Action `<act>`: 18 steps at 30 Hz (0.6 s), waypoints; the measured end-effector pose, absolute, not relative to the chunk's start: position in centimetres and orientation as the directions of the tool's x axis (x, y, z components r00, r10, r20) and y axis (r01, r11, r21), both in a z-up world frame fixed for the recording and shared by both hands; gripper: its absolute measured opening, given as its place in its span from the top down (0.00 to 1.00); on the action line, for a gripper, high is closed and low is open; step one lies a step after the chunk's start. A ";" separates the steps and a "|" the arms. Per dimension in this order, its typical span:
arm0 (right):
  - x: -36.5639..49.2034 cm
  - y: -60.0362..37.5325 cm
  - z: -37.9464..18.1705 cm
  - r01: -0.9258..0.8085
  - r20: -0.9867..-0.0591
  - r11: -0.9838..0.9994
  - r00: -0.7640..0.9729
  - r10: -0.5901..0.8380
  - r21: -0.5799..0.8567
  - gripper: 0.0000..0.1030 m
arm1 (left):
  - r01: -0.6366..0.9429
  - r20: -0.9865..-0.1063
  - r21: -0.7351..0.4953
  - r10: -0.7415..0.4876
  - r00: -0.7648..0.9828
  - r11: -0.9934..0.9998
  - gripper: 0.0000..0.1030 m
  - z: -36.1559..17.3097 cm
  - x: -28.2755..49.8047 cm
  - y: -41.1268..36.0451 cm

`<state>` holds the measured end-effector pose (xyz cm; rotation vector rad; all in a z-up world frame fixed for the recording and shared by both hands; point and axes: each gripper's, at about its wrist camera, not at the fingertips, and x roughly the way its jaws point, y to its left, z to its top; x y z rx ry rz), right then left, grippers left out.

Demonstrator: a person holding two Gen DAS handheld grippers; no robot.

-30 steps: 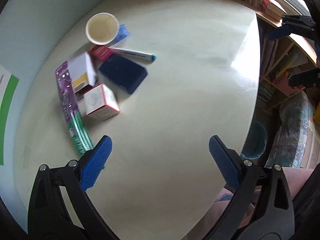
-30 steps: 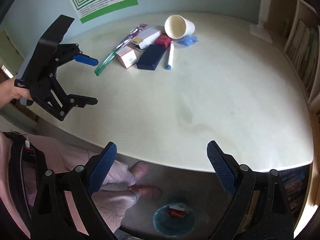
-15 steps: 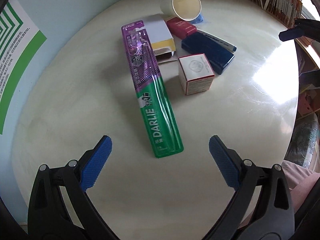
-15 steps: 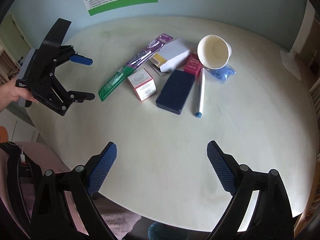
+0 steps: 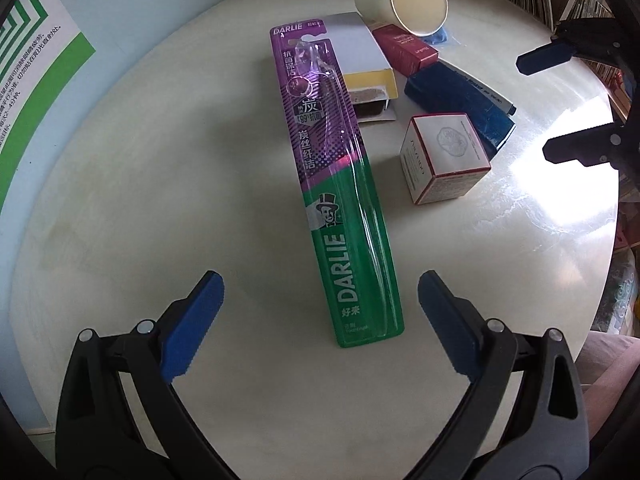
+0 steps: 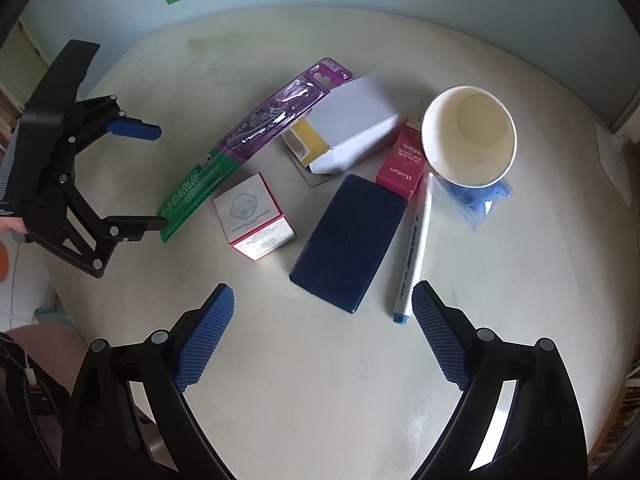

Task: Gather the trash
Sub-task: 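Grasp the DARLIE toothbrush package with the left tool while the right tool grasps the navy box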

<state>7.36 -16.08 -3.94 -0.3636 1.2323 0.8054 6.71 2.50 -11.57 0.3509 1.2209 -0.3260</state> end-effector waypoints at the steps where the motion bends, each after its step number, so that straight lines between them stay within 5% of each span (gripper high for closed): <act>1: 7.6 -15.9 -4.3 -0.717 -0.935 0.677 0.104 0.339 0.166 0.14 | 0.424 -0.951 0.080 -0.059 0.303 0.902 0.08 -11.8 7.1 2.5; 9: 8.9 -15.2 -6.8 -0.703 -0.945 0.685 0.057 0.322 0.191 0.14 | 0.404 -0.960 0.053 -0.066 0.274 0.913 0.08 -13.1 9.4 3.0; 11: 9.1 -15.1 -7.5 -0.708 -0.948 0.679 0.041 0.315 0.195 0.25 | 0.403 -0.961 0.037 -0.078 0.265 0.915 0.11 -13.2 9.6 3.3; 14: 9.6 -15.0 -8.4 -0.698 -0.953 0.686 0.016 0.302 0.206 0.26 | 0.399 -0.962 0.028 -0.083 0.258 0.917 0.11 -13.5 10.2 3.6; 18: 9.8 -15.1 -8.6 -0.701 -0.953 0.687 0.034 0.301 0.192 0.26 | 0.406 -0.964 0.014 -0.096 0.249 0.914 0.23 -14.3 12.9 2.8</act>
